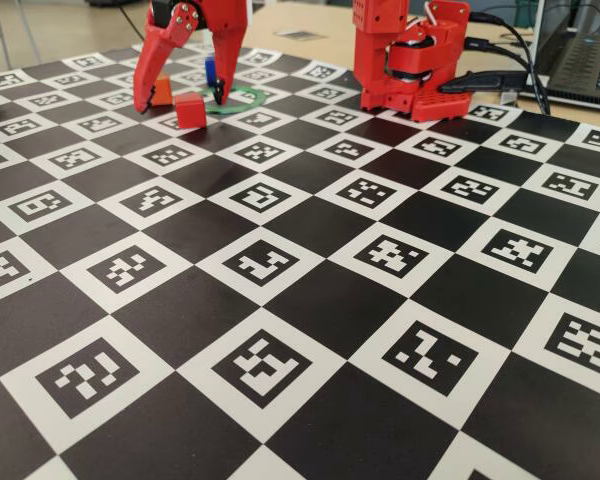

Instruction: Grab the red cube then put it in the green circle then put the blue cube on top and finally the orange cube on top

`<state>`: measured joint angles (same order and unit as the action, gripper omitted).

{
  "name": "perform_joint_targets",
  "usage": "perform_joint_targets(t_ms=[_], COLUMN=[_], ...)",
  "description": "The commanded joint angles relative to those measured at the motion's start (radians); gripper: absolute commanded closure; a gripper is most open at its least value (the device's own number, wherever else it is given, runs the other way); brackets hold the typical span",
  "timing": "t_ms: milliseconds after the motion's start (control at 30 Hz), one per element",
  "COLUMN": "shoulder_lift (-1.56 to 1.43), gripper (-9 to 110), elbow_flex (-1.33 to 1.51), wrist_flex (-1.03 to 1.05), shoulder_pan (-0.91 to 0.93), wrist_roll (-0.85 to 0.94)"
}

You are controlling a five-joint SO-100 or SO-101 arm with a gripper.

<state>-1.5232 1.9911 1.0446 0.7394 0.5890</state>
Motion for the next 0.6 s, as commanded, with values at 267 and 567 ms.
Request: perform_joint_targets(t_ms=[267, 567], shoulder_lift=[-0.012, -0.012], gripper=[50, 50], elbow_flex=[-0.011, -0.003], wrist_flex=[-0.029, -0.038], shoulder_pan=[-0.008, -0.015], wrist_roll=[-0.008, -0.035])
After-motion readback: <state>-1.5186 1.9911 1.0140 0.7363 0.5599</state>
